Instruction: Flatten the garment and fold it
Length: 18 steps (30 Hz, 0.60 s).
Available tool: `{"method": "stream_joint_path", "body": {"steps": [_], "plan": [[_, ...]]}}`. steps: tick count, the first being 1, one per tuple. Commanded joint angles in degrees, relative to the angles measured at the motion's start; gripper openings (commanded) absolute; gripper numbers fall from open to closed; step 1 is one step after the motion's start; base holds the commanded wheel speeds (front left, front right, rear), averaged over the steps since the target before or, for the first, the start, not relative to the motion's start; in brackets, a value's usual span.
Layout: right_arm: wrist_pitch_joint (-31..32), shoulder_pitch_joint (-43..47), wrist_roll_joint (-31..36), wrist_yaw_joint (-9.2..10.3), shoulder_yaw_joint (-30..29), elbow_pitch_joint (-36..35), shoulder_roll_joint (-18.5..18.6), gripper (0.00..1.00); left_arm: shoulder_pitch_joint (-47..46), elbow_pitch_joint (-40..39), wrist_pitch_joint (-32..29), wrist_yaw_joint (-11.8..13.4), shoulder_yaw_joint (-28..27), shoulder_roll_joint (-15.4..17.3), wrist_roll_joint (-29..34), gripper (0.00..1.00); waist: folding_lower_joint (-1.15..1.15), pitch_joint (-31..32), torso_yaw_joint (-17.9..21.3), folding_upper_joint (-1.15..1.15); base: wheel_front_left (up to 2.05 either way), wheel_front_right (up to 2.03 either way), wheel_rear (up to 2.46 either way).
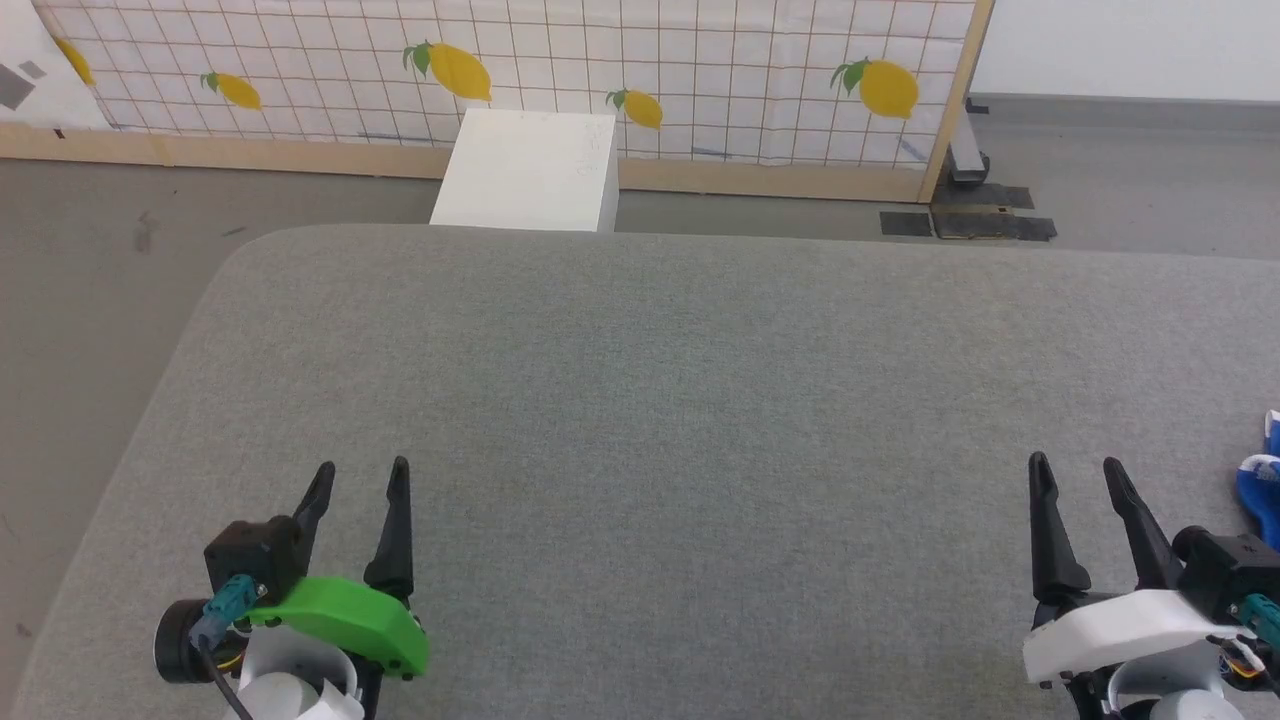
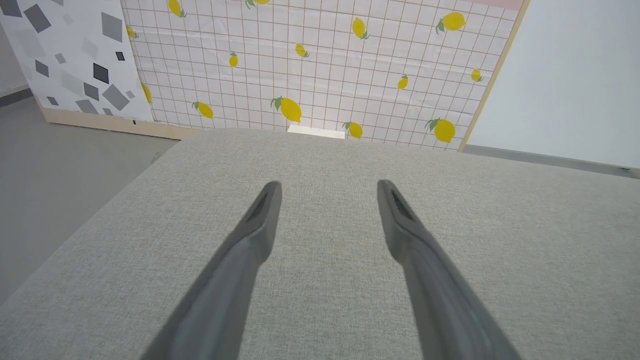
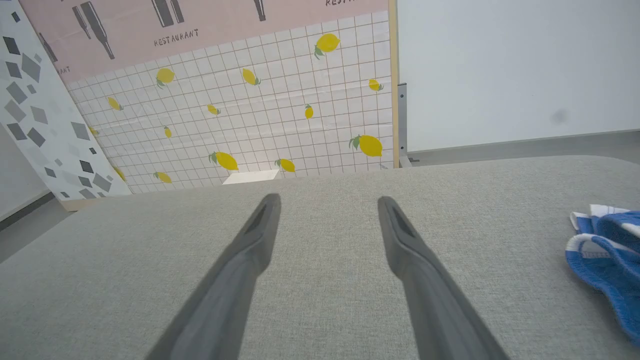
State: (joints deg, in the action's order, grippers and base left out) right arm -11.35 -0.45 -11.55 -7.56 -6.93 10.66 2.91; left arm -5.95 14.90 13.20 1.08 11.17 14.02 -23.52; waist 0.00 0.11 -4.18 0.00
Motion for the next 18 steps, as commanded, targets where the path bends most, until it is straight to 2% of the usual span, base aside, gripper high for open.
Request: {"method": "stream_joint_path", "body": {"steps": [1,16,17,18], "plan": [[0.15,-0.10,0.10,0.08,0.08,-0.27,-0.03,1.00,-0.12,-0.19,0.30,0.15,0.05,0.07,0.07,1.00,0.00,-0.05,-0.04,0.00,0.00,0.00,0.00],[0.45,-0.37,0.14,0.08,0.34,-0.15,-0.03,1.00,-1.16,0.96,1.00,-0.45,0.25,0.40,-0.64,1.00,0.00,-0.38,-0.25,0.00,0.00,0.00,0.00],[0.27,-0.02,0.02,0.00,0.27,-0.06,0.00,0.00,-0.28,0.92,0.52,-0.28,0.25,0.12,-0.24,0.00,0.00,-0.37,-0.24,0.00,0.00,0.00,0.00],[0.27,-0.02,0.02,0.00,0.27,-0.04,0.00,0.00,-0.25,0.95,0.48,-0.28,0.26,0.12,-0.23,0.00,0.00,-0.38,-0.24,0.00,0.00,0.00,0.00]]}}
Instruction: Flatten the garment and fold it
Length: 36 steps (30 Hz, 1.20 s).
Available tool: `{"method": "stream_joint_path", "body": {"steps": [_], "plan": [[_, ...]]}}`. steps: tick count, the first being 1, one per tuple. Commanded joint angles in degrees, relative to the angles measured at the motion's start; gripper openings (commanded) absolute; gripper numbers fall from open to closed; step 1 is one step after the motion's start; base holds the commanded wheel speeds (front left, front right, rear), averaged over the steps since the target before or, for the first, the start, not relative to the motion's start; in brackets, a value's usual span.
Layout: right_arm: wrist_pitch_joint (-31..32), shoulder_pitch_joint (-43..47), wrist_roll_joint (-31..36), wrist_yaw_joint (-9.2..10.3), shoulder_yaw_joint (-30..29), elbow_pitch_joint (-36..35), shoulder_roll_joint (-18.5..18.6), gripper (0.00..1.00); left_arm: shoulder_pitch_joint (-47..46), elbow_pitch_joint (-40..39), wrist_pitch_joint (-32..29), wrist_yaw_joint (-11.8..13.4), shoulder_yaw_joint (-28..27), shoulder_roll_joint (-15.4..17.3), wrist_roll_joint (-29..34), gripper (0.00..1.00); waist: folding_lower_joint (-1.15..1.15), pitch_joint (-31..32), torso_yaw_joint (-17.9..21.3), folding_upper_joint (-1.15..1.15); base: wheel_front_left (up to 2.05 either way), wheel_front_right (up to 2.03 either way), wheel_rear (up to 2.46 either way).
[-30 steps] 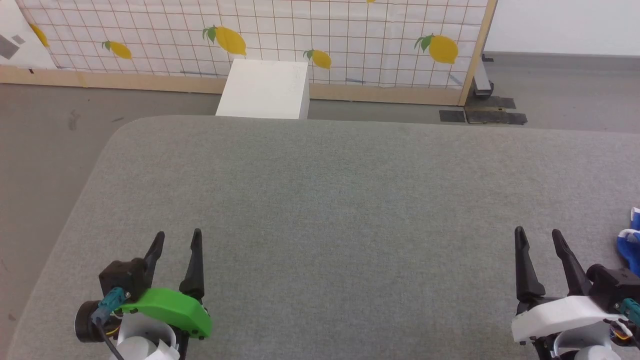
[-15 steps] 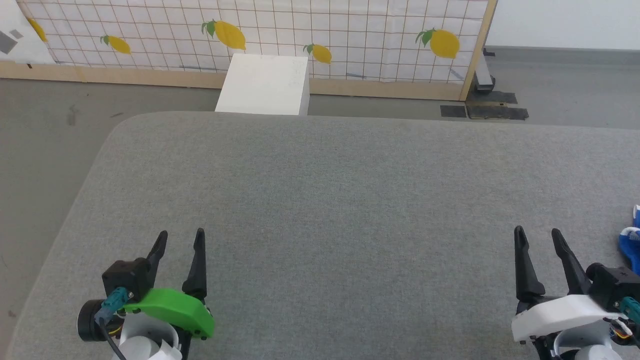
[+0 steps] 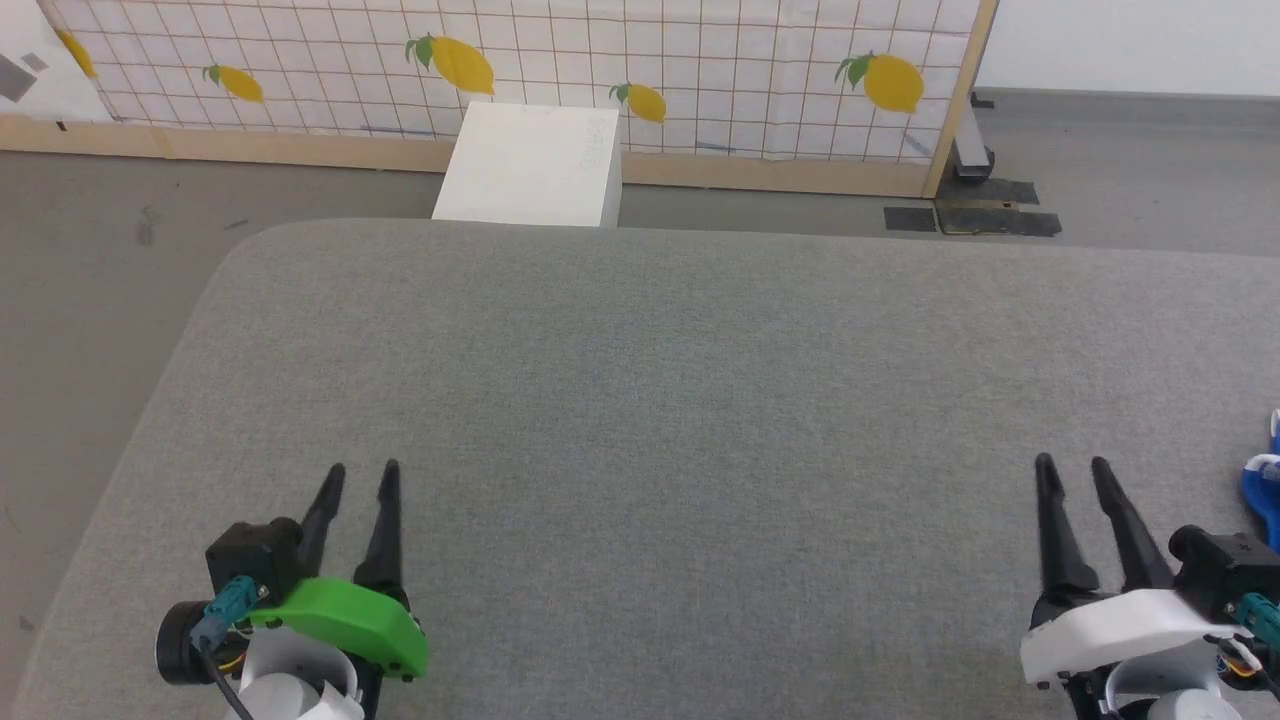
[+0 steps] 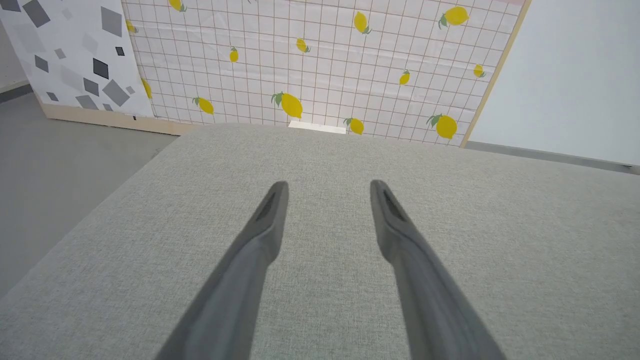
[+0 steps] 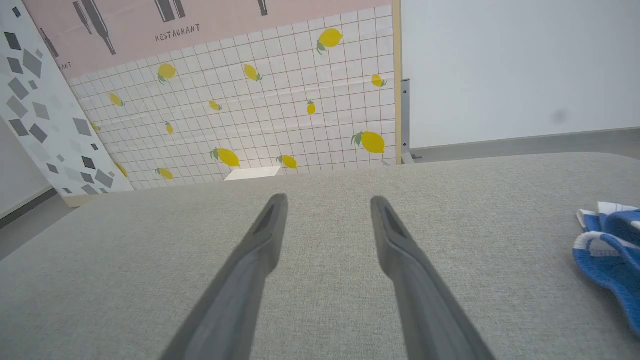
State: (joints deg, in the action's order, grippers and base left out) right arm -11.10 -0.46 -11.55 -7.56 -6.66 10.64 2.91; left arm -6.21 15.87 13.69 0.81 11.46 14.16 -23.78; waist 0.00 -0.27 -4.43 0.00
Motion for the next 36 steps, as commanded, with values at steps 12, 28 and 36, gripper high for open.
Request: {"method": "stream_joint_path", "body": {"steps": [12,28,36], "plan": [[0.83,0.03,0.86,0.01,0.50,-0.79,0.00,0.00,0.47,-1.18,-1.02,-0.06,-0.85,-0.85,1.78,0.00,0.00,0.02,0.34,0.00,0.00,0.00,0.00],[2.58,0.11,2.68,0.02,1.55,-2.46,-0.01,0.00,1.44,-3.67,-3.18,-0.19,-2.65,-2.62,5.52,0.00,0.00,0.06,1.03,0.00,0.00,0.00,0.00],[3.28,0.14,3.41,0.02,1.97,-3.13,-0.01,0.00,1.84,-4.67,-4.04,-0.24,-3.37,-3.33,7.02,0.00,0.00,0.08,1.31,0.00,0.00,0.00,0.00]]}}
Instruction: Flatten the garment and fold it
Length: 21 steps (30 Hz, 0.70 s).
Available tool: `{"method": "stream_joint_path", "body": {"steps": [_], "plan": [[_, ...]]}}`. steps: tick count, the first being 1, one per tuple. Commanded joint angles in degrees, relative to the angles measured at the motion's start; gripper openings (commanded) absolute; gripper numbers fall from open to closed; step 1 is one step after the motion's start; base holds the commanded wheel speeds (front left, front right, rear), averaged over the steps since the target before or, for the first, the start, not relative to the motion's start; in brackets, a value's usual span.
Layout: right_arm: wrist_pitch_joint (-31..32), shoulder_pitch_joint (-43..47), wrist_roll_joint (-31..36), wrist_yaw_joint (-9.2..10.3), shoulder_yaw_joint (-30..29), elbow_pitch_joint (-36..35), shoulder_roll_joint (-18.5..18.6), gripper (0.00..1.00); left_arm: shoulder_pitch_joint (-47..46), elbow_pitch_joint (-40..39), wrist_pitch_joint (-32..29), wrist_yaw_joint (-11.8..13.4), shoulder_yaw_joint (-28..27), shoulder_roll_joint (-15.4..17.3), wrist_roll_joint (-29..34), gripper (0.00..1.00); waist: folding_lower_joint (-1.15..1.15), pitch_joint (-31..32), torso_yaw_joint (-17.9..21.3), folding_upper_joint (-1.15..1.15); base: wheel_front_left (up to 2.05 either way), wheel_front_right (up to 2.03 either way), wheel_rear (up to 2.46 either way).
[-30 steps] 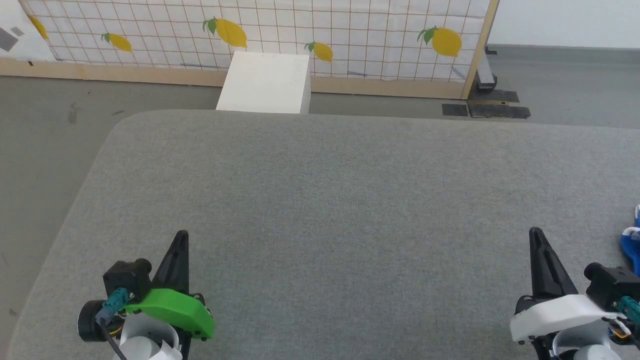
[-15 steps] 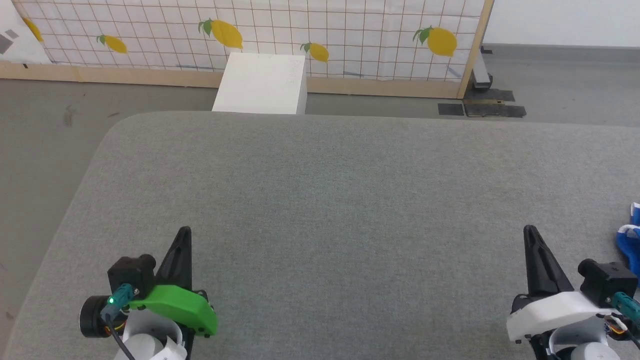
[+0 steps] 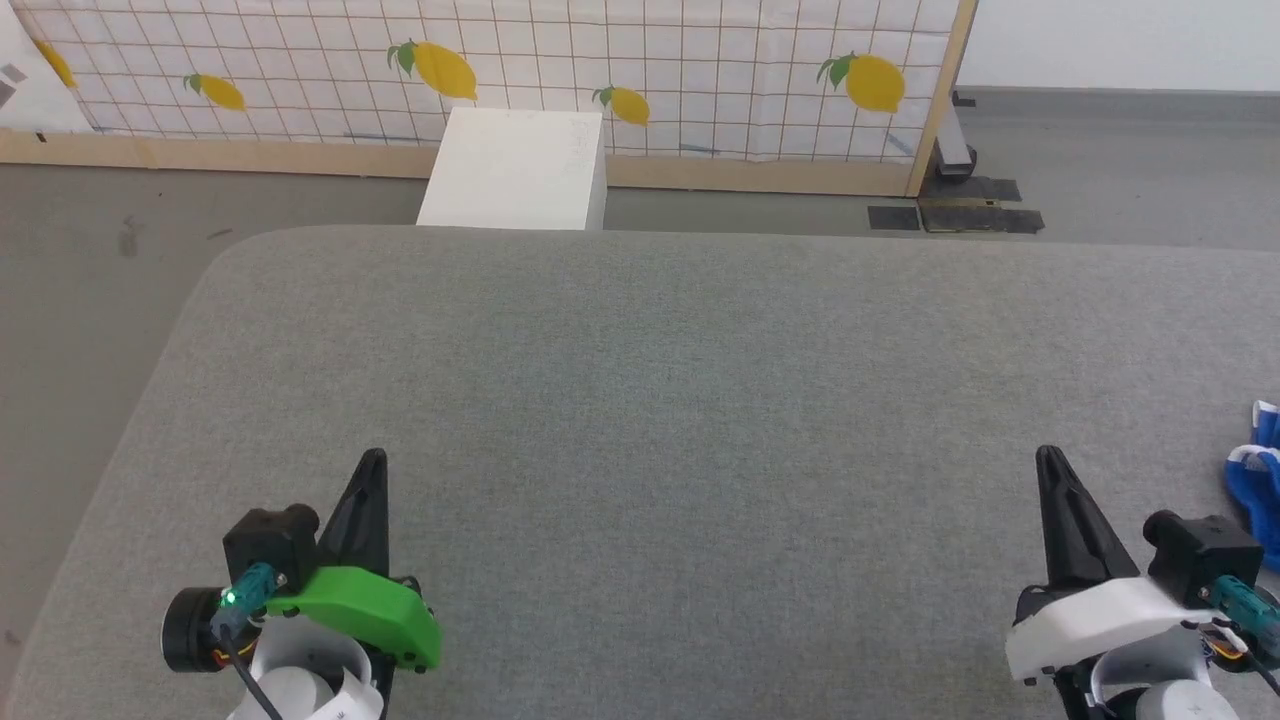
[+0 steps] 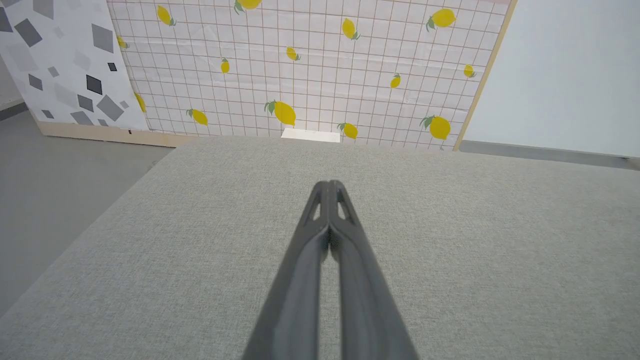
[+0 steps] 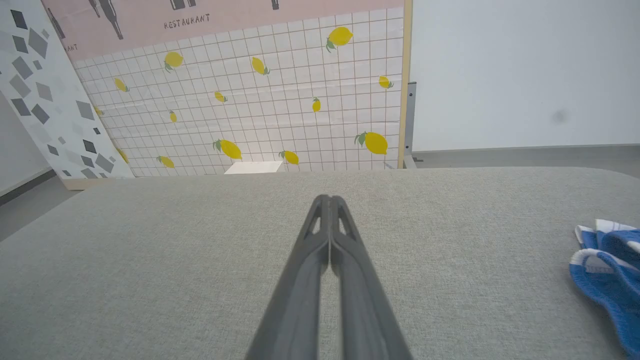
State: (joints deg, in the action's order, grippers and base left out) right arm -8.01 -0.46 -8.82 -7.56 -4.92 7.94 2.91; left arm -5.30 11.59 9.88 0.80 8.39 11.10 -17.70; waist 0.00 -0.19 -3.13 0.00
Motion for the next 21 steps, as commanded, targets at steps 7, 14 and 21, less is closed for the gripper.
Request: {"method": "stream_joint_path", "body": {"steps": [7,14,21], "plan": [[0.81,0.16,1.32,0.03,0.59,-1.02,-0.01,0.00,1.27,-1.27,-0.99,-0.27,-0.94,-0.91,2.27,0.00,0.00,0.02,0.26,0.00,0.00,0.00,0.00],[1.43,0.19,1.96,0.03,0.96,-1.62,-0.01,0.00,1.62,-2.16,-1.76,-0.32,-1.58,-1.54,3.60,0.00,0.00,0.03,0.51,0.00,0.00,0.00,0.00],[2.03,0.21,2.59,0.03,1.32,-2.20,-0.01,0.00,1.95,-3.03,-2.50,-0.36,-2.20,-2.15,4.89,0.00,0.00,0.05,0.74,0.00,0.00,0.00,0.00]]}}
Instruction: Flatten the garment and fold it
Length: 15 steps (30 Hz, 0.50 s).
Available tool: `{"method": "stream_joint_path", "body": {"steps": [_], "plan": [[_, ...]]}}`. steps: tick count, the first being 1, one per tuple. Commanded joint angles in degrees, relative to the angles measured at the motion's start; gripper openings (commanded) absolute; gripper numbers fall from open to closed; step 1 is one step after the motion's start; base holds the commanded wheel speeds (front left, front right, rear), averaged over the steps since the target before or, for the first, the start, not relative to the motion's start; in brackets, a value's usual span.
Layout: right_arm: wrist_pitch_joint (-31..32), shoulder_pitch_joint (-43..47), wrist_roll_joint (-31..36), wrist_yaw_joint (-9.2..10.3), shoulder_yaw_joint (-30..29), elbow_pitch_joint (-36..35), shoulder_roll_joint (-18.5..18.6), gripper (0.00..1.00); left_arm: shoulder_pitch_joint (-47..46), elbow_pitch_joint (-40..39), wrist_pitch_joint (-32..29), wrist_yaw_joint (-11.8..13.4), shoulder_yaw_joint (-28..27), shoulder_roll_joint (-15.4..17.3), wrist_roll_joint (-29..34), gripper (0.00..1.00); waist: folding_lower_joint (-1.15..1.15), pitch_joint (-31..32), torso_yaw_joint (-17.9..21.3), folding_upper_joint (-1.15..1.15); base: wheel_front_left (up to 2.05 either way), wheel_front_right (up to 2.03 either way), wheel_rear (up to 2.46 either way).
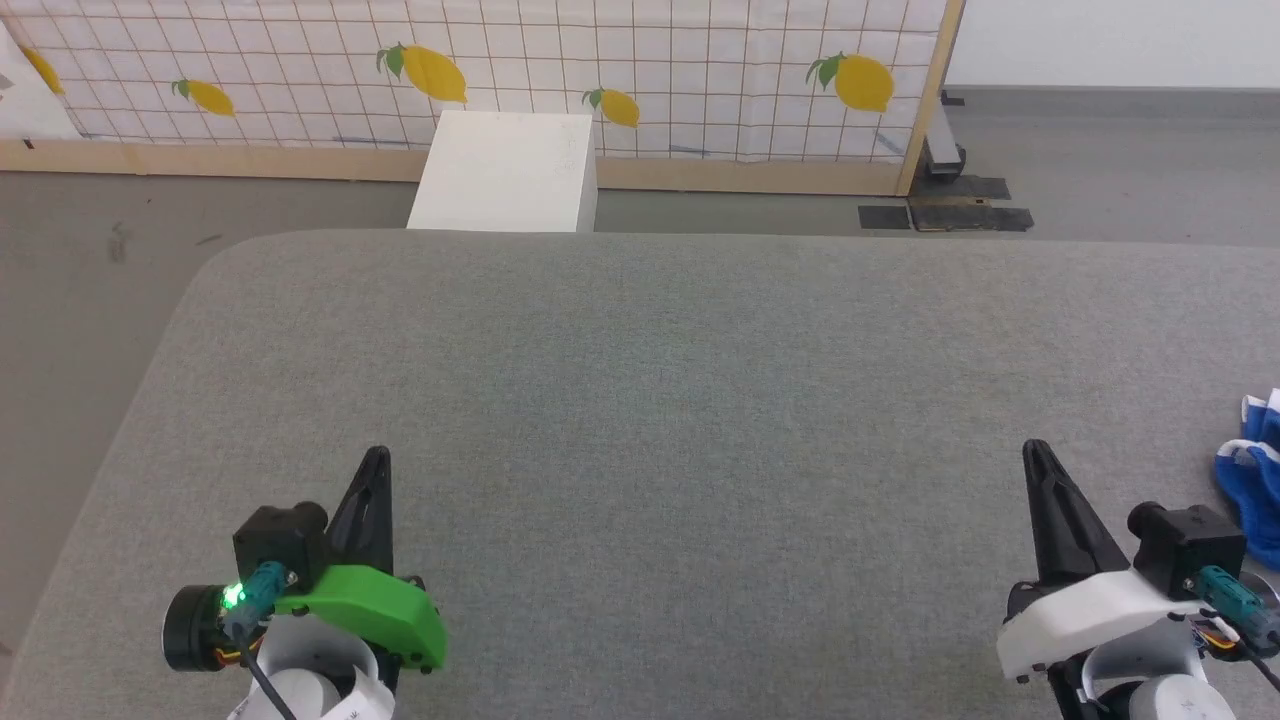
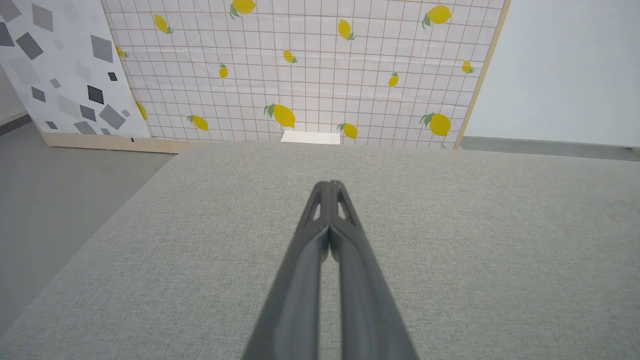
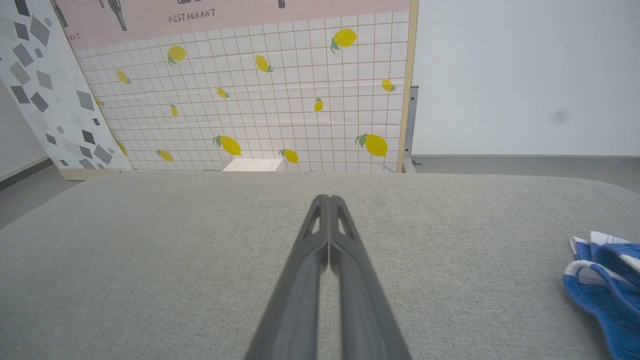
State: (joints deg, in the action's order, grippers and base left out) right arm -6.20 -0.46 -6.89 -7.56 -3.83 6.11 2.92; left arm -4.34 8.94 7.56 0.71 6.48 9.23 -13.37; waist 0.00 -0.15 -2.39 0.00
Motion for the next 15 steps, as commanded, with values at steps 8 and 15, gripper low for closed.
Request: {"method": "stream_joint_path", "body": {"steps": [8,15], "plan": [[0.92,0.24,1.40,0.04,0.66,-1.04,-0.03,0.00,1.38,-1.38,-1.05,-0.32,-1.01,-0.99,2.05,0.00,0.00,0.02,0.29,0.00,0.00,0.00,0.00],[1.54,0.26,2.04,0.04,1.03,-1.64,-0.03,0.00,1.73,-2.26,-1.81,-0.37,-1.65,-1.62,3.37,0.00,0.00,0.03,0.53,0.00,0.00,0.00,0.00]]}}
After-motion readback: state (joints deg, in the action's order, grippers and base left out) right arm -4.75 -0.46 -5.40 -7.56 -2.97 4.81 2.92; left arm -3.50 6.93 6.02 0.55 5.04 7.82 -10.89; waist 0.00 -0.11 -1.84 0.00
